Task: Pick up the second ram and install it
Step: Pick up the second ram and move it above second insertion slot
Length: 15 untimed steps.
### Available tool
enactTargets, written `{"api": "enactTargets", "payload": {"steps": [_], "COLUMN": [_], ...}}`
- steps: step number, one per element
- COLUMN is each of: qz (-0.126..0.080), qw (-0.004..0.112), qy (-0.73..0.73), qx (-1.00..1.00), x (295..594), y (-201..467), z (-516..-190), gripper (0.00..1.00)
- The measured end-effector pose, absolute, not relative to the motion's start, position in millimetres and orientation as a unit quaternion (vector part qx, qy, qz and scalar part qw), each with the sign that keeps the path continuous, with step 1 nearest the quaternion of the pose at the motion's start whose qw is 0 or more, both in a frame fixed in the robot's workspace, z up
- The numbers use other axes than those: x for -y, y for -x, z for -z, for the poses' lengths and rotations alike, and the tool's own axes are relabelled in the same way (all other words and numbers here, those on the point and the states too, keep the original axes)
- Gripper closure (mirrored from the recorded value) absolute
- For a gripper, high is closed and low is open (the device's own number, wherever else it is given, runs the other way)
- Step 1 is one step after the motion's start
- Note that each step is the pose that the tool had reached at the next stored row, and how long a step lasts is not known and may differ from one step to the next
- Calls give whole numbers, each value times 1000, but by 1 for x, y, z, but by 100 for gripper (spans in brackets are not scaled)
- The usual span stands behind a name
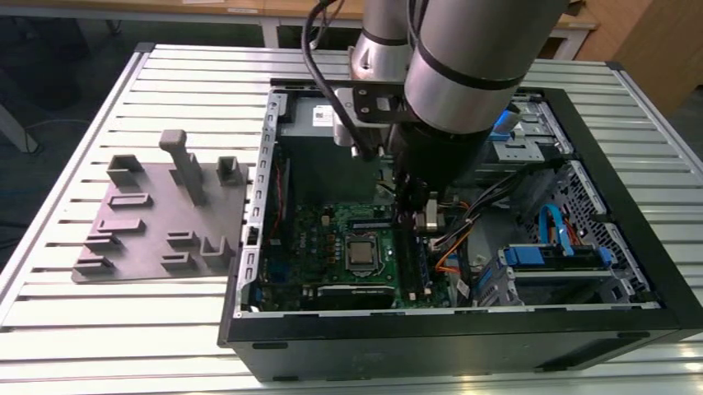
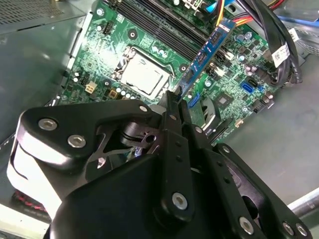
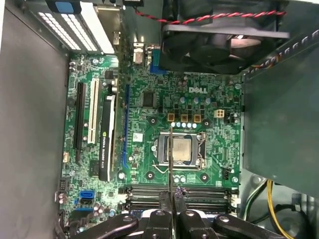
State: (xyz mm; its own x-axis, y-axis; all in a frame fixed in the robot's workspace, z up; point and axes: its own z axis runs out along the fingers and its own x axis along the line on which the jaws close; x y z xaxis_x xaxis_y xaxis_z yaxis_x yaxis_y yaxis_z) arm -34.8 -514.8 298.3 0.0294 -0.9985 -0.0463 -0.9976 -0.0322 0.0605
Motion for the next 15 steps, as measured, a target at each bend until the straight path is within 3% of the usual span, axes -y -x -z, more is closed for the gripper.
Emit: {"api": "enactTargets", "payload": {"steps": [15], "qz": [38], "qw": [6], "qy": [-717], "qx": [696], "x": [518], "y": [34], "z": [-271], "gripper": [86]}}
